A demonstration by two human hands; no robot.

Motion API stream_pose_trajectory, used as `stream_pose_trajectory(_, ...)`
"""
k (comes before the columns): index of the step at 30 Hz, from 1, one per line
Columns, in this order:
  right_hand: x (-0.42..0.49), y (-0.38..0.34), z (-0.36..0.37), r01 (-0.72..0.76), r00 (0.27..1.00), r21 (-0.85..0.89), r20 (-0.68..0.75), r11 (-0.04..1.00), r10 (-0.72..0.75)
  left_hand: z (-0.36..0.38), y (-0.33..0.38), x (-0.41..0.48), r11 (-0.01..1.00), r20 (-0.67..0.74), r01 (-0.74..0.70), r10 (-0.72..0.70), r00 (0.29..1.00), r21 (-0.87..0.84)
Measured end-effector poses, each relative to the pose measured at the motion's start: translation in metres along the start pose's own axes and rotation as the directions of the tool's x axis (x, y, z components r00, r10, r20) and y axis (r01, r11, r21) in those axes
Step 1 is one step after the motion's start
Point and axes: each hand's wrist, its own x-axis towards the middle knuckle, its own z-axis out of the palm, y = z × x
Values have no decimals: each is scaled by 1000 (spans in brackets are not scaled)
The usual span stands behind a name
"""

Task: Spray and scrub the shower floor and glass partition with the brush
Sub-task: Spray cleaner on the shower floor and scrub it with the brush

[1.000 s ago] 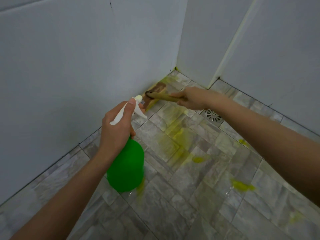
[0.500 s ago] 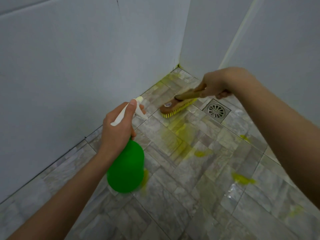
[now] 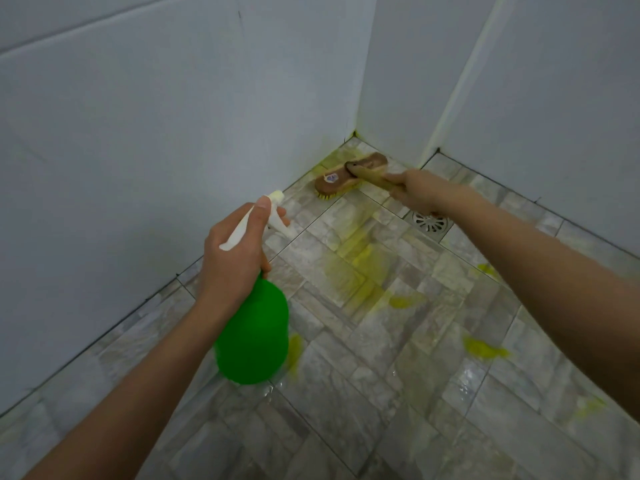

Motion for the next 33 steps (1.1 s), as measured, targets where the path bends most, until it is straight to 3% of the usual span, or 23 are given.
stream_pose_trajectory(4, -33, -9, -39, -59, 967, -87, 242, 994, 78, 2, -2, -5, 1000, 35, -4, 4, 999, 15)
stream_pose_trajectory(6, -42, -25, -23, 21, 979, -143, 205, 989, 9, 1, -3, -6, 1000, 34, 4, -4, 999, 5)
stream_pose_trajectory(9, -35, -27, 10, 143, 988, -65, 71, 988, -139, 4, -4, -11, 999, 55, 24, -25, 998, 25)
stream_pose_trajectory(12, -54, -12, -8, 91, 987, -106, 142, 990, -76, 4, -7, -19, 998, 72, 21, -25, 997, 66)
stream_pose_trajectory(15, -82, -17, -8, 40, 983, -315, 181, 948, 19, 0, -8, -24, 996, 85, 9, -16, 996, 84)
stream_pose_trajectory(19, -80, -26, 19, 100, 994, -136, 46, 986, -94, 3, -6, -29, 997, 108, 18, -27, 994, 81)
stream_pose_trajectory(21, -85, -17, 2, 66, 996, -138, 76, 988, -56, 3, -5, -33, 998, 112, 21, -27, 993, 58)
stream_pose_trajectory(24, -115, -5, -19, -16, 952, -313, 285, 949, 110, 1, -4, -37, 998, 119, 15, -22, 993, 63)
stream_pose_trajectory(26, -124, -8, -14, -9, 943, -443, 295, 896, 155, 0, -3, -38, 998, 118, 15, -22, 993, 55)
stream_pose_trajectory(29, -107, -6, 1, 34, 994, -342, 113, 939, 5, 2, -2, -38, 997, 125, 7, -17, 992, 79)
stream_pose_trajectory(31, -104, 6, 1, 63, 996, -223, 83, 973, -45, 4, -2, -40, 996, 137, 1, -13, 991, 88)
stream_pose_trajectory(33, -113, 18, -5, 38, 991, -210, 135, 977, -10, 5, -2, -42, 996, 142, -6, -6, 990, 90)
